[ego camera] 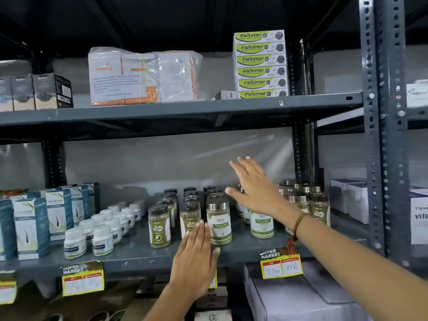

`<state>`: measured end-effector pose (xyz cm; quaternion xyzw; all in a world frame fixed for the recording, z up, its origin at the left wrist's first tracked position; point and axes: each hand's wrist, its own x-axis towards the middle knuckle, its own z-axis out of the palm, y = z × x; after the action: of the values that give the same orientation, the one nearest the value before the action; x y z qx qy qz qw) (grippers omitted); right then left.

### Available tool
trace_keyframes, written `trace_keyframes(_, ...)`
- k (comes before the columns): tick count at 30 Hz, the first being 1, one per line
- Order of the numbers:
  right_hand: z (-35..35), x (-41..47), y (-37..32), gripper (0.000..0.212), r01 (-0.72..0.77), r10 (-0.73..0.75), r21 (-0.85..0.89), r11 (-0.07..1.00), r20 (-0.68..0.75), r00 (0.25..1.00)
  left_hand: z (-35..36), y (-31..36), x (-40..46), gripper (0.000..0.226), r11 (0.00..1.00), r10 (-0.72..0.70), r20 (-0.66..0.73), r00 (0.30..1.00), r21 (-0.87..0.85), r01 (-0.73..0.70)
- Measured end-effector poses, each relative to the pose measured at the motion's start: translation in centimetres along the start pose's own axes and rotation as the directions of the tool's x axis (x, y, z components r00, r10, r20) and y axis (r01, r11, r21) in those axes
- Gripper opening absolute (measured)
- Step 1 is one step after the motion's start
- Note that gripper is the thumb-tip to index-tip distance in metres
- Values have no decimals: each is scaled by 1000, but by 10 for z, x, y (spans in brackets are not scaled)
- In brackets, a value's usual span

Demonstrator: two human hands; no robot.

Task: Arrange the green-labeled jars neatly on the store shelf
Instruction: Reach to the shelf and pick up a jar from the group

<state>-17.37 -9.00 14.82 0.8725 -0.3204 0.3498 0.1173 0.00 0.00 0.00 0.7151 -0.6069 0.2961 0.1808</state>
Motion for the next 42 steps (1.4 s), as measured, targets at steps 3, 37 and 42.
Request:
trace_keyframes(3,18,5,-4,78,-6,6,-2,1000,149,989,10,2,-11,70,996,21,141,990,-86,-9)
trace_keyframes(37,-44,-5,25,71,-250,173,246,936,297,939,33,18,-1,45,991,-99,-107,989,-103,89)
trace_keyframes(42,-88,-24,76,57,-399,307,224,889,356,883,39,17,0,46,989,-108,-146,983,-117,91)
